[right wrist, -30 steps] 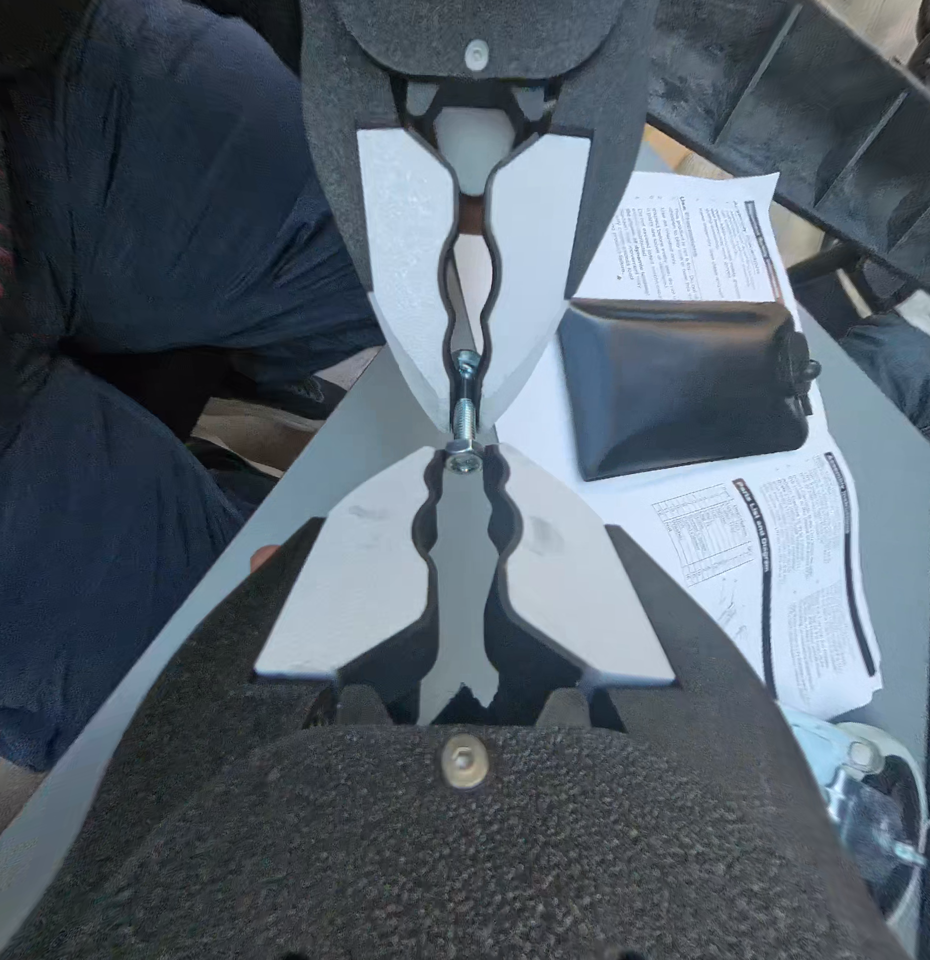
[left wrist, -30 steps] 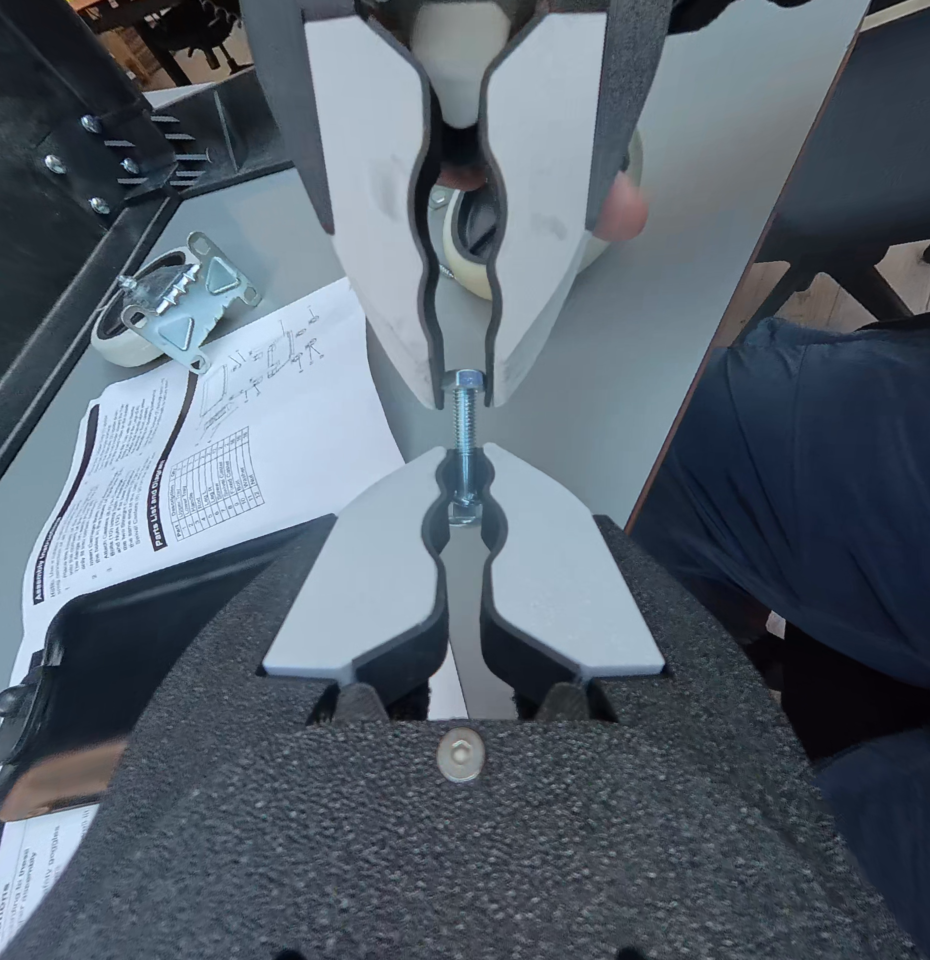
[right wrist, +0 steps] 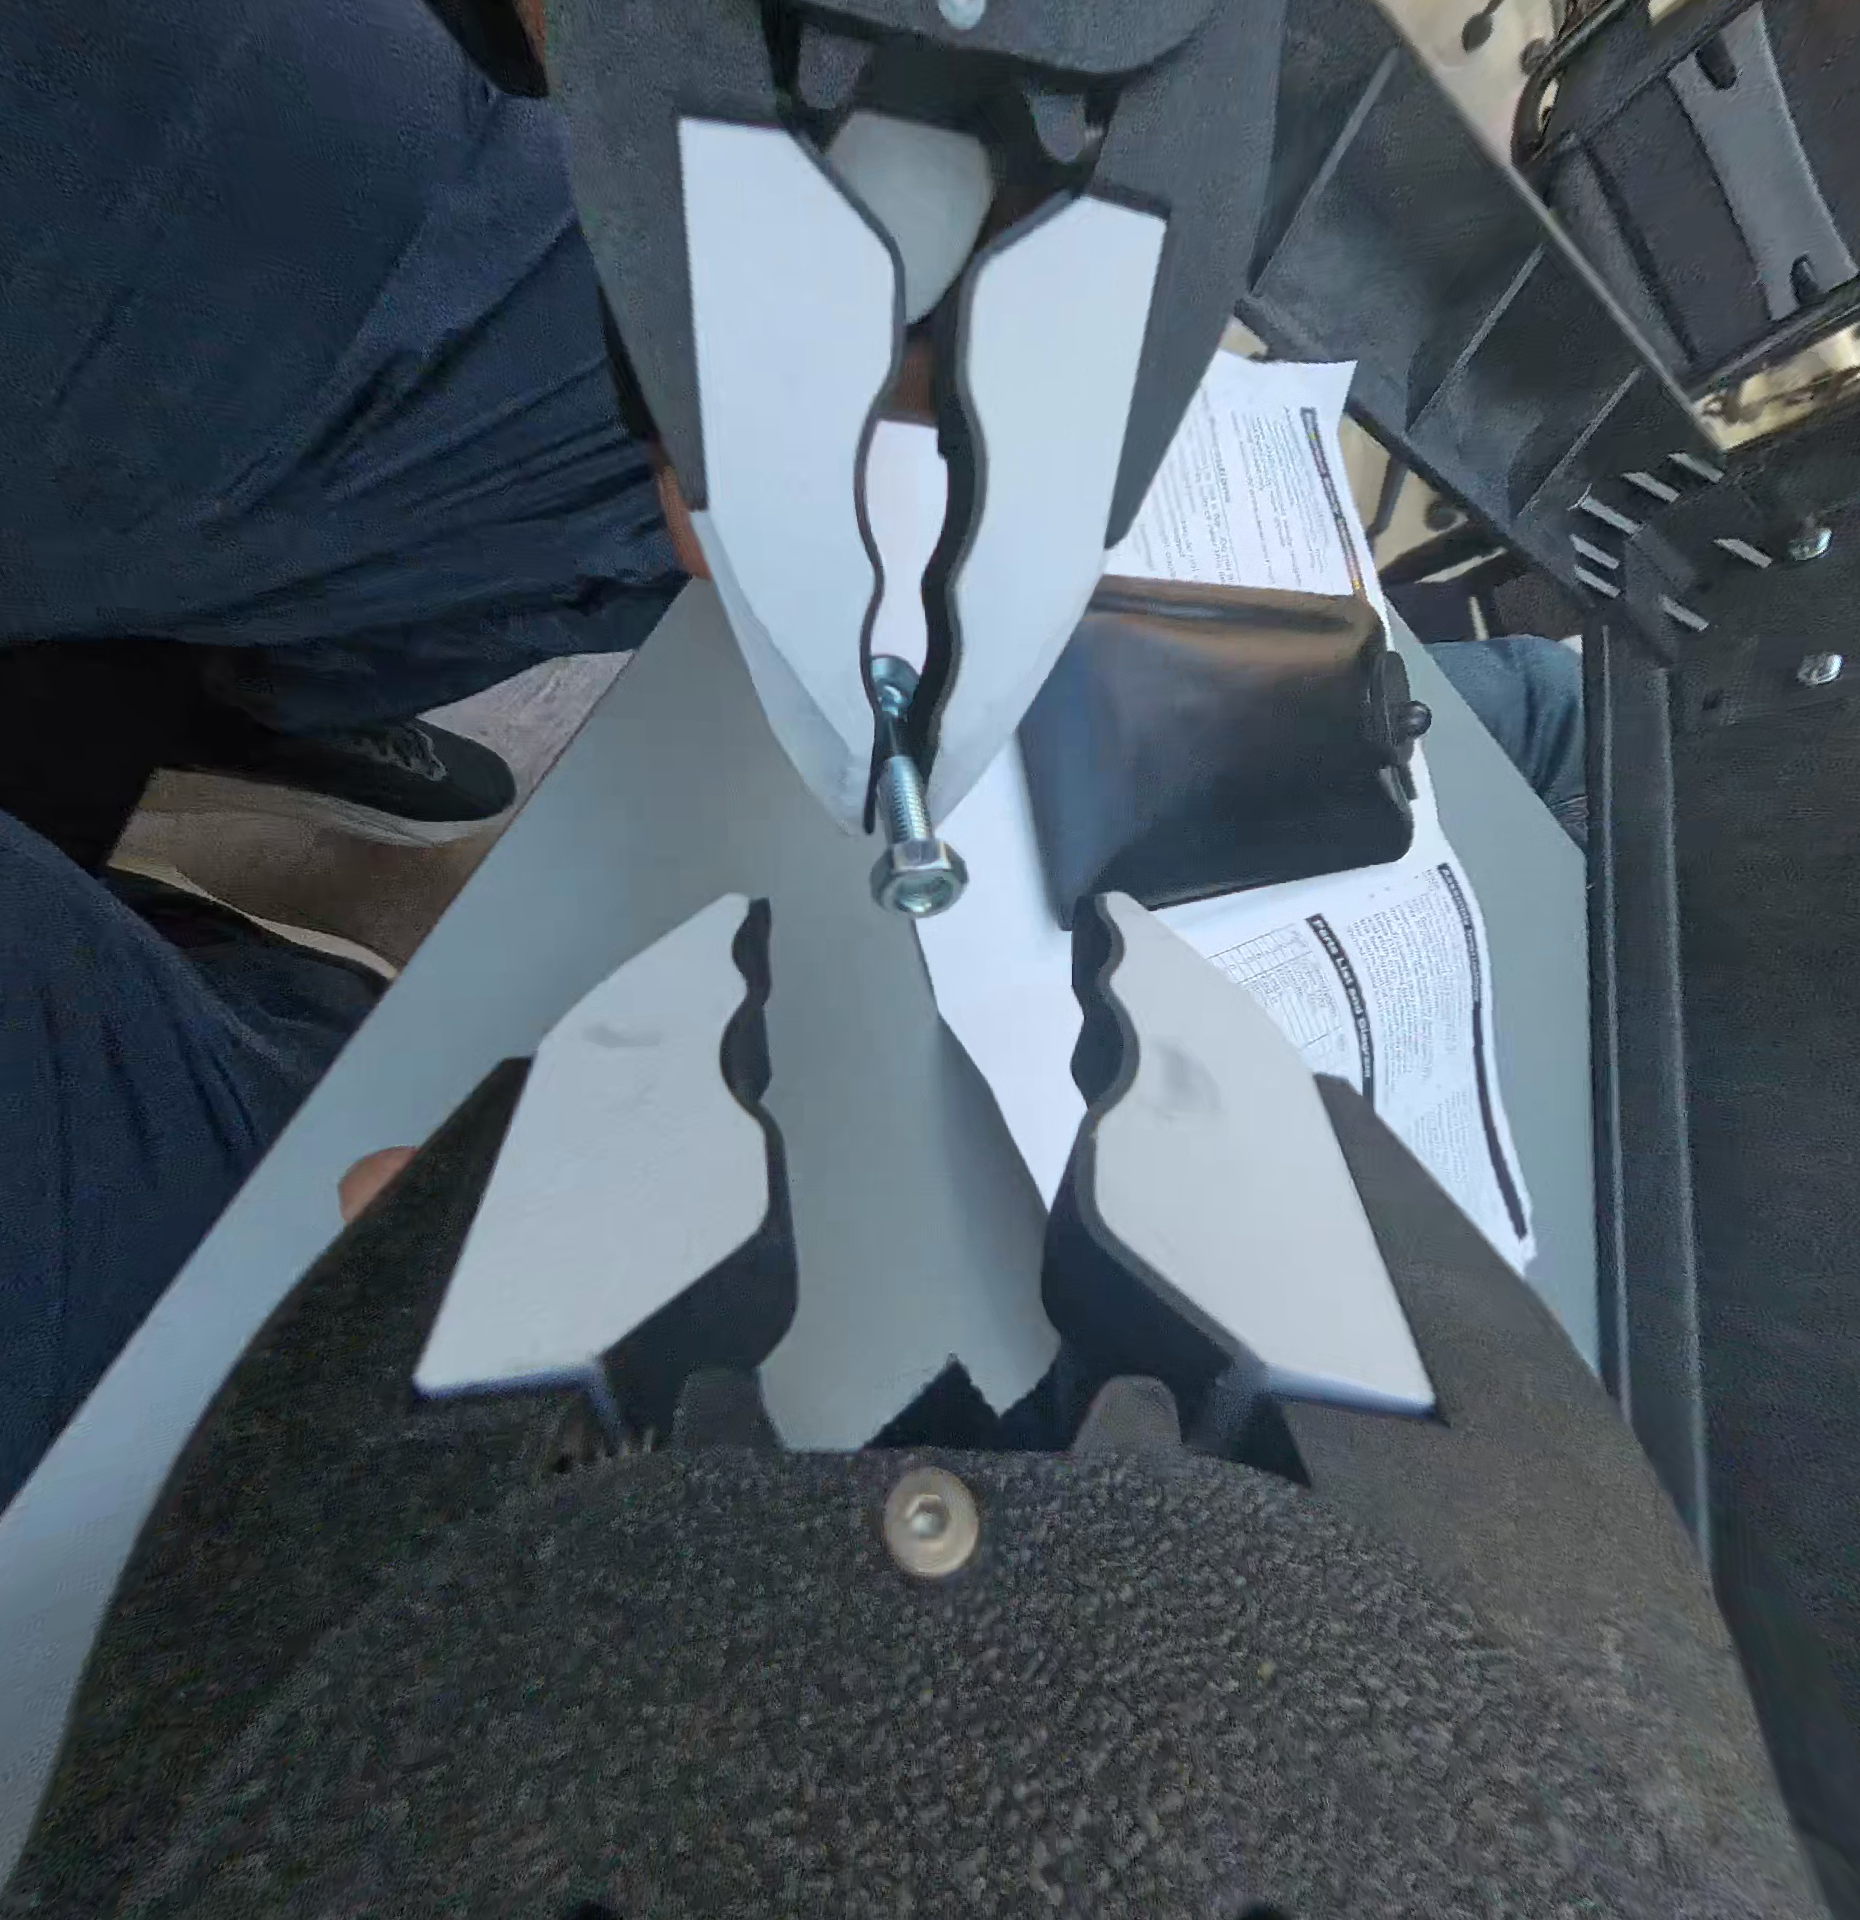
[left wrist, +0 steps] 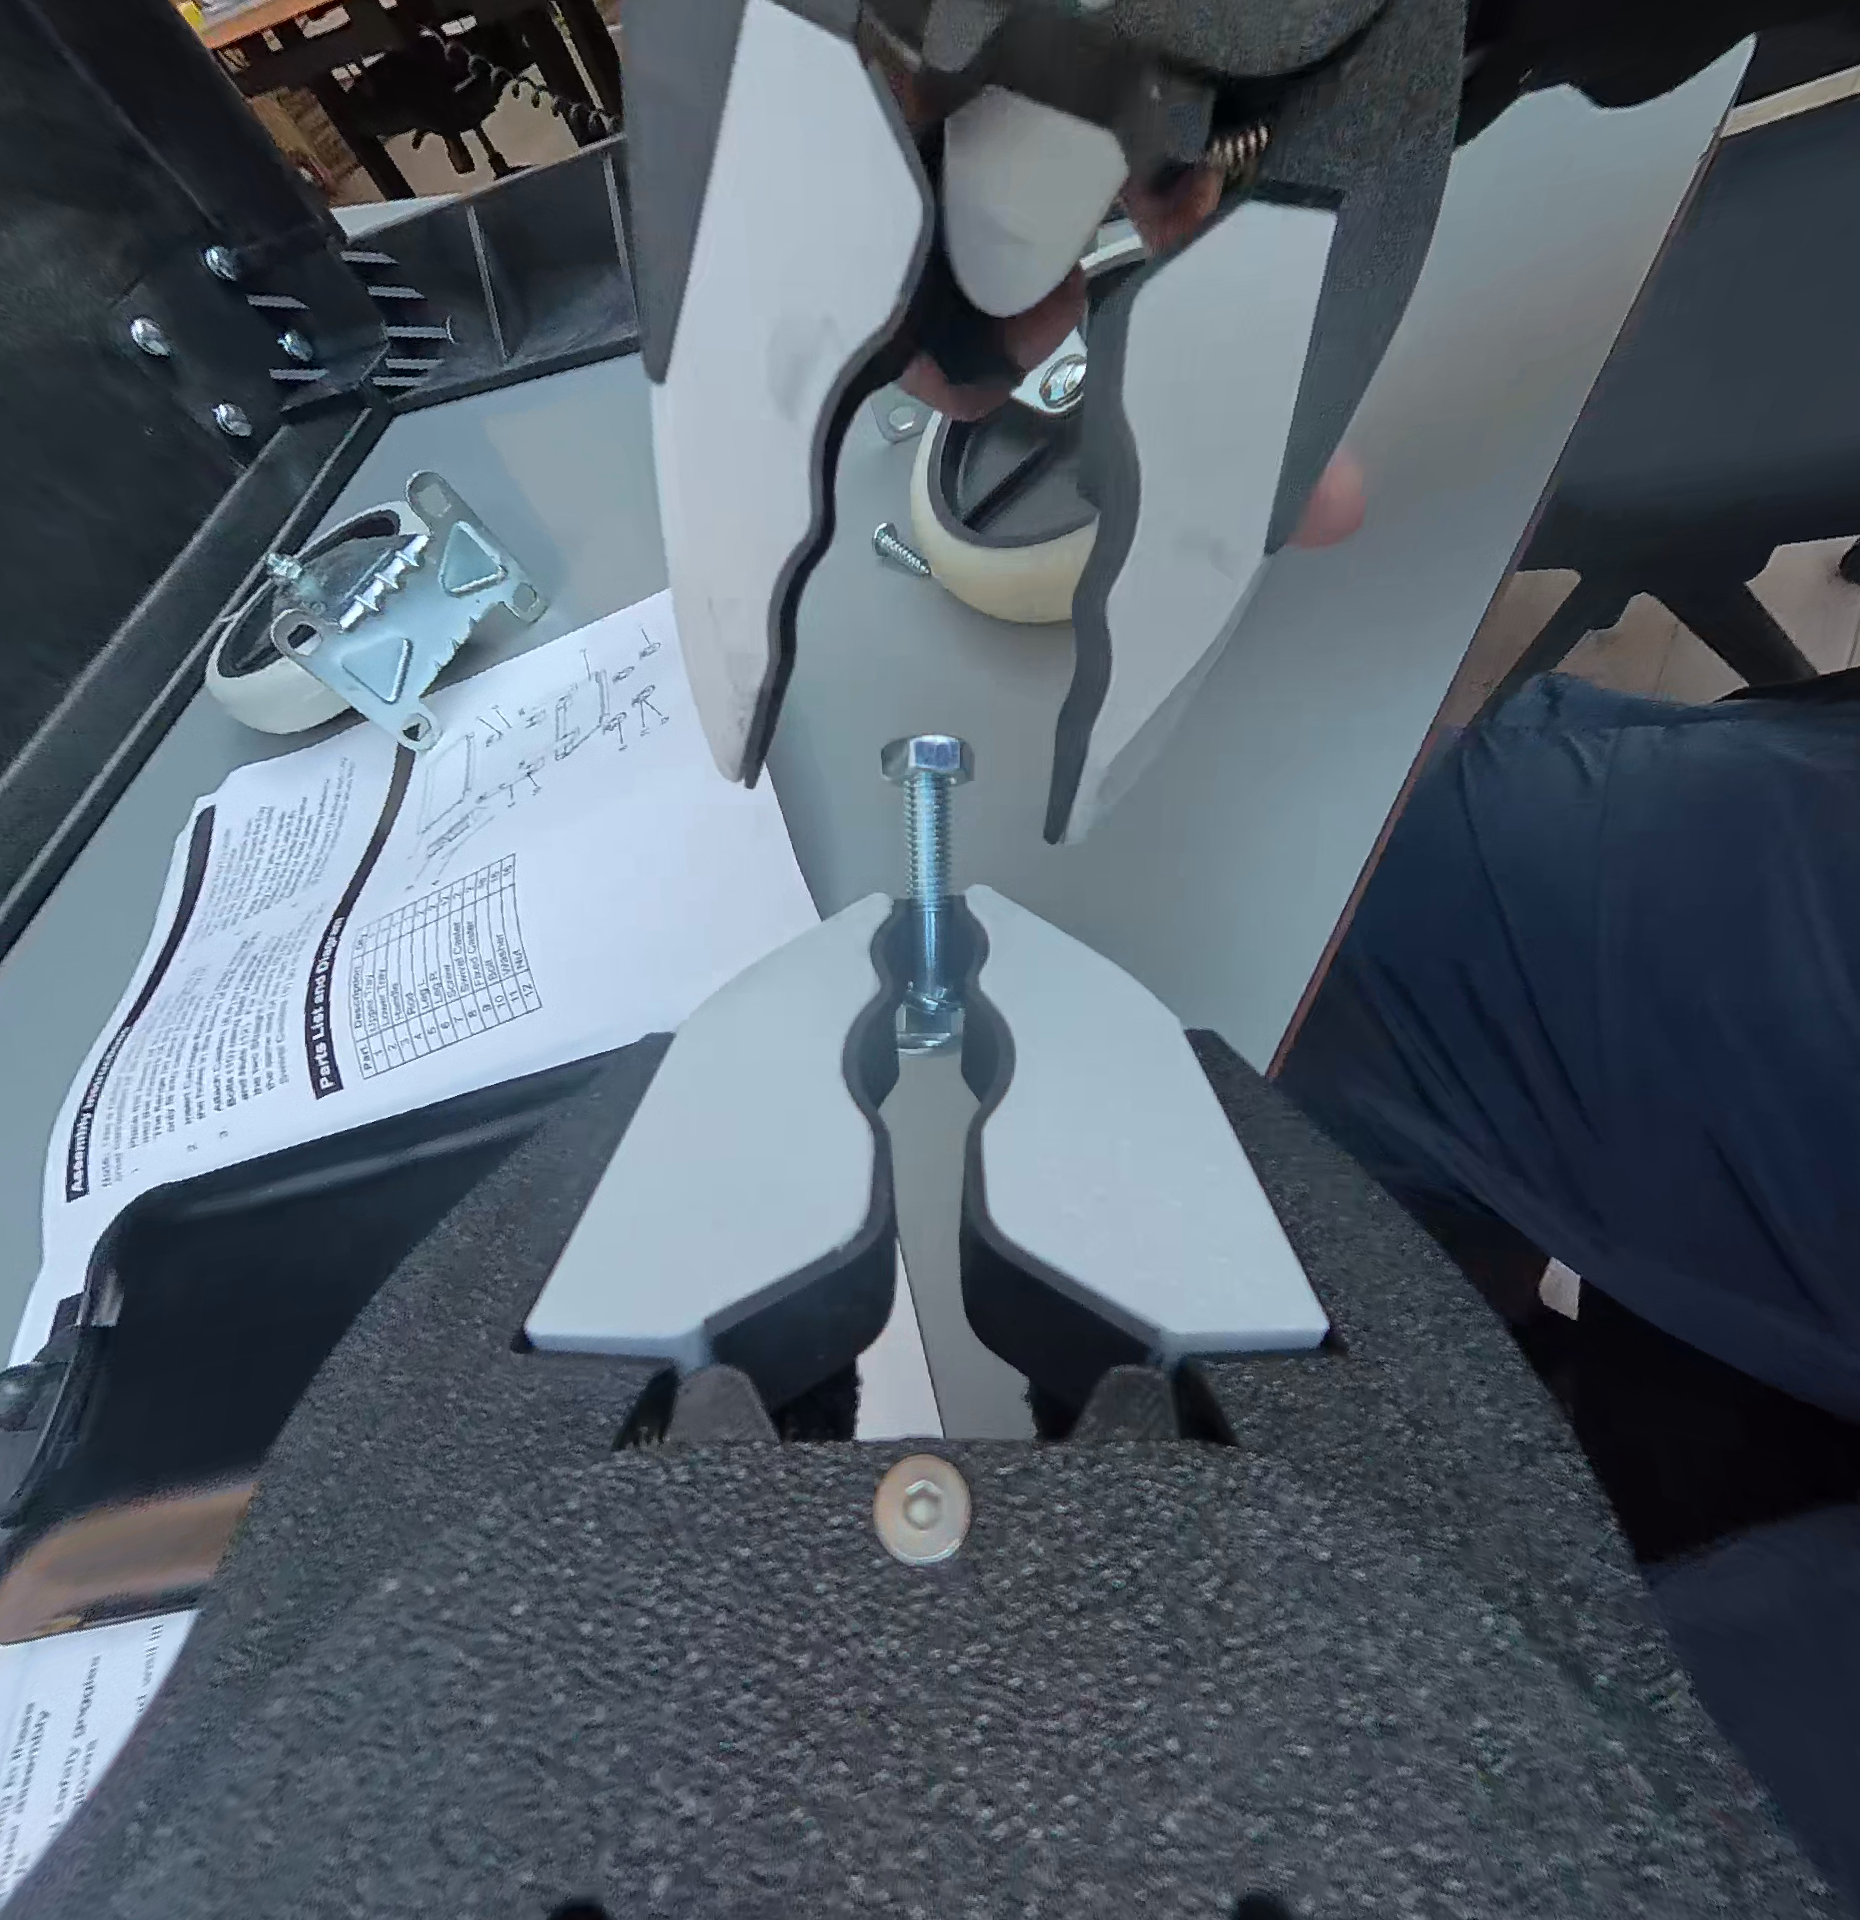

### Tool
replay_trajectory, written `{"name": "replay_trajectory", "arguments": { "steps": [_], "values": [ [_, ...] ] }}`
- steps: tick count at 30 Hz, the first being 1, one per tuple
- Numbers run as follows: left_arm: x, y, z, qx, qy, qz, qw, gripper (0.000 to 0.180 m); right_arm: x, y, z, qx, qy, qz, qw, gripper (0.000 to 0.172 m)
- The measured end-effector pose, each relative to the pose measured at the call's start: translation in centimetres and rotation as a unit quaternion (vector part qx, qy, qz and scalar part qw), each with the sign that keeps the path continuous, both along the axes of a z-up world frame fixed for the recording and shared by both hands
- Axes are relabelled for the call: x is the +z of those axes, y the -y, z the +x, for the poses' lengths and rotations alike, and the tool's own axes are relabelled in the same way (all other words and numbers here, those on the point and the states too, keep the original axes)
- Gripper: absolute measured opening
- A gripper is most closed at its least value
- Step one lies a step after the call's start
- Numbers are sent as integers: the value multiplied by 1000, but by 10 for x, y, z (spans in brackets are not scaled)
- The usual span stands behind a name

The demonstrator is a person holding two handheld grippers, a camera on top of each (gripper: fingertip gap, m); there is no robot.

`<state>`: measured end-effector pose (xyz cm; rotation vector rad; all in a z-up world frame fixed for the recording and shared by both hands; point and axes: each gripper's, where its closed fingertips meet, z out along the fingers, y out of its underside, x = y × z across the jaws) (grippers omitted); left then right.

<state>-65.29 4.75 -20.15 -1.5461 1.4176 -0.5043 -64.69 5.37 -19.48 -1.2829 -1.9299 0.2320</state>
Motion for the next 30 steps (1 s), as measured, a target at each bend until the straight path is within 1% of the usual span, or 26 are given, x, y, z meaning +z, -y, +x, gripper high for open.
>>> {"name": "replay_trajectory", "arguments": {
  "steps": [2,3,4,5,6,7,9,11,12,13,14,16,17,18,20,21,22,24,25,27,28,30],
  "values": [
    [1,1,2,-1,-8,23,1000,7,3,4,-3,-10,-11,-60,998,55],
    [1,2,3,-4,-15,35,999,7,2,6,-4,-13,-7,-82,997,49],
    [0,3,4,-5,-21,43,999,7,-1,8,-4,-14,1,-95,995,37],
    [0,4,5,-6,-25,47,999,7,-5,9,-3,-8,16,-98,995,20],
    [-1,4,5,-6,-26,41,999,7,-9,11,-1,4,33,-86,996,15],
    [-4,5,5,-7,-29,27,999,7,-11,10,0,16,43,-58,997,14],
    [-5,9,6,-16,-15,-9,1000,7,-11,9,0,50,57,27,997,15],
    [-6,14,7,-30,12,-75,997,7,-8,6,-2,103,60,148,982,15],
    [-5,13,7,-30,24,-93,995,7,-4,3,-4,118,50,206,970,15],
    [-4,12,6,-26,29,-98,994,7,-3,-1,-4,117,47,232,965,16],
    [-5,9,4,-16,24,-93,995,7,-5,-3,-1,102,51,212,971,20],
    [-7,5,0,-3,5,-70,998,7,-4,-1,-1,52,33,104,993,41],
    [-6,4,0,0,-1,-60,998,7,-1,1,-2,33,17,51,998,46],
    [-6,3,0,1,-3,-53,999,7,2,4,-3,21,4,8,1000,46],
    [-4,3,1,2,-5,-41,999,7,5,6,-4,6,2,-48,999,43],
    [-4,3,2,3,-9,-31,999,7,3,8,-3,4,9,-72,997,37],
    [-4,2,2,6,-16,-19,1000,7,1,11,-2,5,21,-97,995,26],
    [-6,5,2,-2,-37,-4,999,7,-4,14,0,14,39,-117,992,15],
    [-7,6,3,-3,-39,-3,999,7,-5,15,1,27,46,-101,993,15],
    [-8,10,5,-13,-20,-47,999,7,-5,16,2,77,57,-25,995,15],
    [-8,13,6,-20,-2,-82,996,7,-3,15,2,107,57,31,992,15],
    [-4,13,5,-20,36,-136,990,7,3,10,-2,152,39,162,974,16]
  ]
}}
